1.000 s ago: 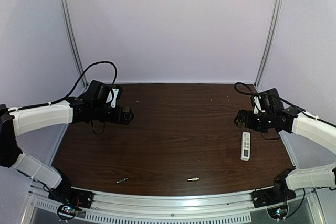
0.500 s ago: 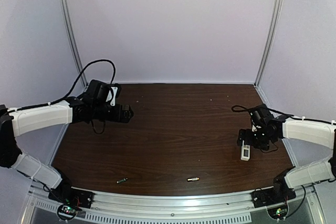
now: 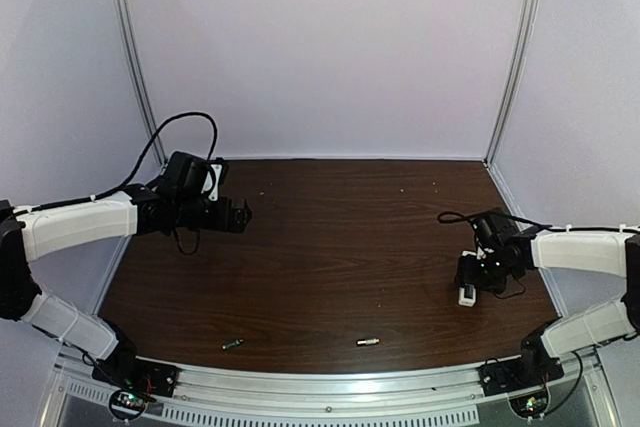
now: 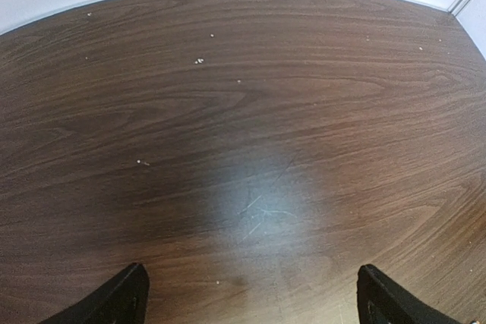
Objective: Load the batteries into the remote control
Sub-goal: Pick up the remote control from the center of the board.
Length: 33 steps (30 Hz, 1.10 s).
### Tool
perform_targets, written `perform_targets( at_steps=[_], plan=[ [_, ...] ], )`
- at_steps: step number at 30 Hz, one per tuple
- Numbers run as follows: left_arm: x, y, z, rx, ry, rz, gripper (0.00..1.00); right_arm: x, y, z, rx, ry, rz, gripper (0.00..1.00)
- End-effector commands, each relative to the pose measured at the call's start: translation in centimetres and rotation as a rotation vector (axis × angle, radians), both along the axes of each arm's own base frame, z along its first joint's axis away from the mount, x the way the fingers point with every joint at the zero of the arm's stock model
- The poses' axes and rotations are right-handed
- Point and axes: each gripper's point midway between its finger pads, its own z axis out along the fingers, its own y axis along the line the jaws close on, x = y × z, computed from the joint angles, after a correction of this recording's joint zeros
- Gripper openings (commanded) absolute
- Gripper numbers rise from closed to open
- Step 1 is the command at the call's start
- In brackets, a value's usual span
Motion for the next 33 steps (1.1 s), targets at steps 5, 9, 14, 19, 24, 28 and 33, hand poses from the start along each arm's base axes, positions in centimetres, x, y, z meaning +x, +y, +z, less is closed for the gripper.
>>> perform_targets(
  at_steps=[5,9,14,19,24,28,33],
  plan=[
    [0.7,-0.6,1.2,-0.03,-0.036,0.003,0.97,-0.4,0.8,-1.1,0.034,0.033,0.028,0.46],
    [0.6,-0.7,1.7,-0.044,-0.048,0.0,0.97,0.0,1.4,-0.7,0.05,0.03,0.051,0.32],
    [0.3,-1.2,3.5,-0.122,-0.108,-0.024,0.97,1.5,3.7,1.9,0.086,-0.024,0.127,0.16],
    [-1.9,-2.9,8.4,-0.272,-0.316,-0.195,0.97,3.0,9.7,7.6,0.28,-0.106,0.315,0.04],
    [-5.0,-4.3,11.3,-0.316,-0.463,-0.399,0.98,2.2,14.1,12.3,0.421,-0.122,0.5,0.0],
    [-7.2,-6.8,11.8,-0.26,-0.515,-0.568,0.95,0.5,17.2,15.5,0.551,-0.12,0.624,0.0],
    [-12.7,-11.3,11.6,-0.026,-0.691,-0.877,0.95,-3.0,20.4,17.6,0.63,-0.077,0.784,0.0]
  ],
)
